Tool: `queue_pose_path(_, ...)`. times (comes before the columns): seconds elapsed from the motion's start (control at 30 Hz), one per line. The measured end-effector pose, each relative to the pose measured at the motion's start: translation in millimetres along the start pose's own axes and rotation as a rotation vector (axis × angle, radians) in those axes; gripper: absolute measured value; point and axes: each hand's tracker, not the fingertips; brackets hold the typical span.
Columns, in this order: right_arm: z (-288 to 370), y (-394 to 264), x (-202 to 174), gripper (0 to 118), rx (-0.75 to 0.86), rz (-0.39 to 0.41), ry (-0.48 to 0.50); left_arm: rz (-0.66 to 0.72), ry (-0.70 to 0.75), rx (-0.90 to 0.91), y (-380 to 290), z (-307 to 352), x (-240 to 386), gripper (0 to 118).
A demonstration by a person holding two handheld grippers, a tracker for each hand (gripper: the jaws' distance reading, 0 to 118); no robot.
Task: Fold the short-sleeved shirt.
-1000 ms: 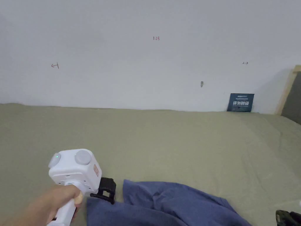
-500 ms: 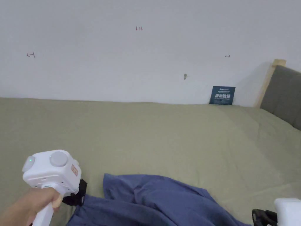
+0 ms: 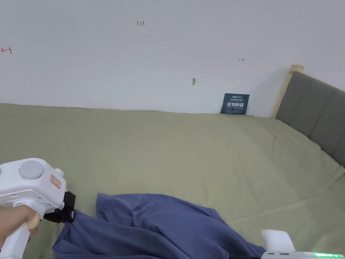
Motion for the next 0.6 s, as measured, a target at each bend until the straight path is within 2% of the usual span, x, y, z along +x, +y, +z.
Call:
queue_pose_path(0.03,-7.6,0.6,1.9,111,0.001,-0.018,0.011,-0.006,-0.002,0.000,-1.2,1.9,1.1,5)
queue_pose_path(0.07,-13.3,0.7,4.5,102,-0.007,-0.042,0.010,-0.013,-0.001,0.004,-2.5,4.1,1.5,5)
queue_pose_path(0.1,-18.2,4.2,7.9,68,-0.008,-0.067,-0.001,-0.017,0.001,0.008,-3.8,5.3,2.1,5)
queue_pose_path(0.2,-23.0,7.6,13.2,22,-0.014,-0.068,0.028,-0.018,-0.005,0.016,-0.3,4.1,-4.3,5)
queue_pose_path(0.23,-23.5,6.5,12.2,6,0.002,-0.107,0.017,-0.018,-0.008,0.028,-0.7,5.5,-5.2,5)
queue_pose_path(0.4,-11.5,9.6,8.7,6,0.060,-0.089,0.032,-0.005,-0.028,0.144,-7.9,26.7,-4.6,4)
queue_pose_path(0.6,18.6,38.1,-7.4,6,0.231,-0.060,0.070,-0.038,-0.080,0.253,-2.3,78.5,-2.7,4)
